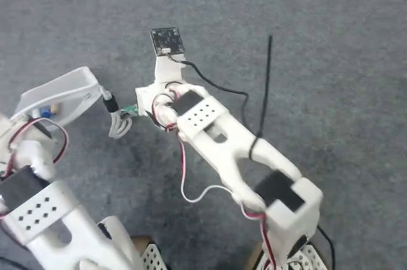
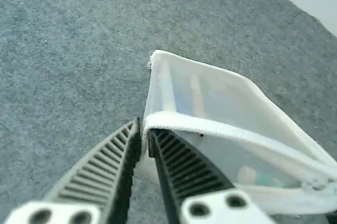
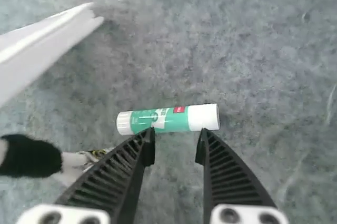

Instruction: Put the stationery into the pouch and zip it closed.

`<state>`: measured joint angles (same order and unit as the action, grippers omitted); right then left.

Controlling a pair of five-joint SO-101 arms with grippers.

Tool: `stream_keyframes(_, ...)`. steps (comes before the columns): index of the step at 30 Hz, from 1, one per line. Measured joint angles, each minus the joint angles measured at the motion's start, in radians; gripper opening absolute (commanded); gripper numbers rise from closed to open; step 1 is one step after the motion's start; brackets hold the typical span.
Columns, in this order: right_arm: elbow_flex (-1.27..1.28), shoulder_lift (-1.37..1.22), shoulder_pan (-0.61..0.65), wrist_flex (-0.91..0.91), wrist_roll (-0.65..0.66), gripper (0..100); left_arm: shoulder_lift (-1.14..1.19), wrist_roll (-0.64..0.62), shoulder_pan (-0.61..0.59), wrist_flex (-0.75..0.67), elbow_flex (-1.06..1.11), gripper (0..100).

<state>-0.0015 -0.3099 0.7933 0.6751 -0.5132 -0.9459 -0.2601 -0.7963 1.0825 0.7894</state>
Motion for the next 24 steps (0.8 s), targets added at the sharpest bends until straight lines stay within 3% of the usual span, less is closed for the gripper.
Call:
stream_keyframes(7, -0.127, -0.141, 0.0, 0.0, -0.074, 12.8, 0.0, 0.0, 0.0, 0.0, 0.0, 1)
stream_keyframes(18, -0.149, -0.183, 0.04, -0.003, -0.084, 12.5, 0.0, 0.0, 0.0, 0.0, 0.0, 1)
stream_keyframes(24, -0.16, -0.238, 0.04, -0.13, -0.084, 12.3, 0.0, 0.0, 0.02, -0.012, 0.0, 1)
